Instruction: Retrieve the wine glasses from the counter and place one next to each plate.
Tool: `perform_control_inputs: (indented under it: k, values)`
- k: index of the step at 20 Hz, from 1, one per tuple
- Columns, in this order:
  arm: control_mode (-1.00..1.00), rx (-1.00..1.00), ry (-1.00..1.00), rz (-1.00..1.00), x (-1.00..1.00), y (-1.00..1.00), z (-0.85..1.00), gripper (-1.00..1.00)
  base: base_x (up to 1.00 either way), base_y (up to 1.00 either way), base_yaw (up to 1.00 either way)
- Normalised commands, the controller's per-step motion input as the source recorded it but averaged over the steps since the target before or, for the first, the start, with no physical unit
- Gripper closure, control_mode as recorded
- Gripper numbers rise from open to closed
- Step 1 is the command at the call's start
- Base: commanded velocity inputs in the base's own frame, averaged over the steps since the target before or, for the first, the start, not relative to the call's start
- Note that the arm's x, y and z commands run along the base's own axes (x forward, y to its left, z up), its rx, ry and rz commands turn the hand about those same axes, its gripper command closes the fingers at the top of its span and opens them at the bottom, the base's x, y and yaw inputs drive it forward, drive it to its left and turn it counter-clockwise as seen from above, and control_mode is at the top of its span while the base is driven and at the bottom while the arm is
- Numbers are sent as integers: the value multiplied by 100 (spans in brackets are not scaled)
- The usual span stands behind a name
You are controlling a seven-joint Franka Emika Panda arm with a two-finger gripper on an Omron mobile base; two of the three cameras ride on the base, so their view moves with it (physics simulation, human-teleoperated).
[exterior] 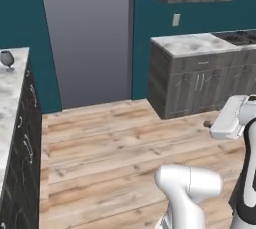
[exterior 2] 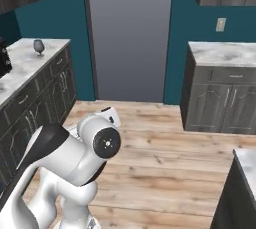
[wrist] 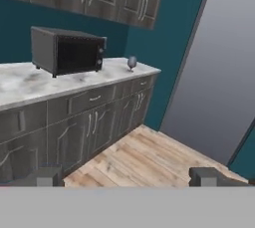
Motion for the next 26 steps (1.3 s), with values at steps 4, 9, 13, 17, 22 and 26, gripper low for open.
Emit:
perform_control_inputs:
  k: [4,9,13,17,22,26]
  values:
    - [100,0,0,0,0,0,0,-100,100,3,0]
    - [100,0,0,0,0,0,0,-100,100,3,3]
    - [100,0,0,0,0,0,0,-100,100,0,31]
    - [100,0,0,0,0,0,0,-100,100,-1,61]
    - [100,0,0,0,0,0,0,-100,100,-14,55]
    - [100,0,0,0,0,0,0,-100,100,-88,15]
